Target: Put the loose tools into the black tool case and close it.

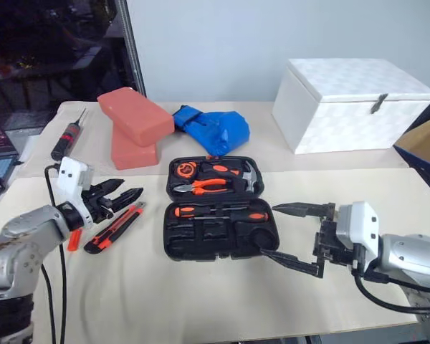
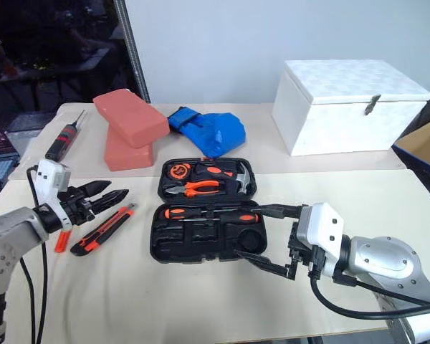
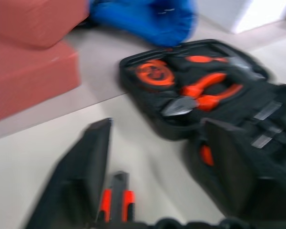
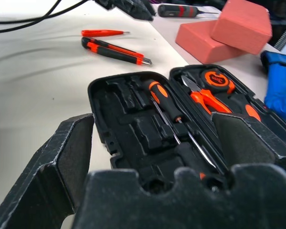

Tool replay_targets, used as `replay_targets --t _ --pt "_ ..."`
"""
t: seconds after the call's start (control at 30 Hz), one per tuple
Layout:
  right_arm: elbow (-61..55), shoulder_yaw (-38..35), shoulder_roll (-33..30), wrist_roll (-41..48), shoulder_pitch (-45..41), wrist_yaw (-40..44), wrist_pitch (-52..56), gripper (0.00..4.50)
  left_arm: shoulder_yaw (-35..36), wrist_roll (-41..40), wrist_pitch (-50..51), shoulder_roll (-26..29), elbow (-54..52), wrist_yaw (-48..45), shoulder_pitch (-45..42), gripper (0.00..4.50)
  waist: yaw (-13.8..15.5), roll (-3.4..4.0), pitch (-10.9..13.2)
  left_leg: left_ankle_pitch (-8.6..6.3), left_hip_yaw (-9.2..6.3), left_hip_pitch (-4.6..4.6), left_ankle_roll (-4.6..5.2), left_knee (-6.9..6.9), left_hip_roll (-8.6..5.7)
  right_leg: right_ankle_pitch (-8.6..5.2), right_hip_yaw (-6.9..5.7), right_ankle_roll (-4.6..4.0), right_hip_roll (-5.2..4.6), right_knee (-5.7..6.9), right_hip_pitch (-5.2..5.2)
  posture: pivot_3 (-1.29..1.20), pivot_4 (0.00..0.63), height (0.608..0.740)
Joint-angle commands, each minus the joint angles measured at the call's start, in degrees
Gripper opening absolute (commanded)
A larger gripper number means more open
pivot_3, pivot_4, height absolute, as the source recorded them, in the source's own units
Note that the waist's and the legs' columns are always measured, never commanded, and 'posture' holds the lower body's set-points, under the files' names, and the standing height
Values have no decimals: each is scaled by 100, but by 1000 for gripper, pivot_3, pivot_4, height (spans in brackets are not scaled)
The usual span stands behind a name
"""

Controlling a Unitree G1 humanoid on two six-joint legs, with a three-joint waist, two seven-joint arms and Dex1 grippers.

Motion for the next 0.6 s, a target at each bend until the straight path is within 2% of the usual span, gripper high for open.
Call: replay_targets --t 0.03,0.17,0.33,0.4,0.5,0.6 --pt "-229 19 -30 306 -285 5 -39 4500 681 462 128 -395 -464 1251 471 4474 -23 -1 0 0 0 0 0 0 0 0 1 0 0 2 1 0 150 740" --pt "12 357 16 401 -852 106 -31 4500 1002 770 429 -529 -609 1809 1054 4474 -37 -5 0 0 0 10 0 1 -1 3 6 -1 -3 1 8 0 150 740" --pt "423 888 140 261 -1603 296 -113 4500 1030 904 788 -258 -45 1719 1151 4474 82 -11 0 6 -3 25 -4 5 -4 5 -6 -3 -3 2 16 0 150 740" --pt "617 1143 218 125 -1849 389 -183 4500 822 972 760 -160 286 1537 1083 4474 105 -11 0 6 -2 28 -4 4 -3 1 -8 -11 -2 1 17 0 150 740" --pt "865 1446 313 -69 -2110 491 -288 4500 565 959 841 -132 565 1316 978 3759 129 -11 0 6 0 26 -4 3 -4 2 -9 -8 -4 1 16 0 150 740" --pt "1050 1597 374 -221 -2268 583 -402 4500 588 1013 717 -214 641 1274 1007 2650 147 -1 -3 6 -2 25 -4 -1 -4 2 -11 -7 -12 0 16 0 150 740"
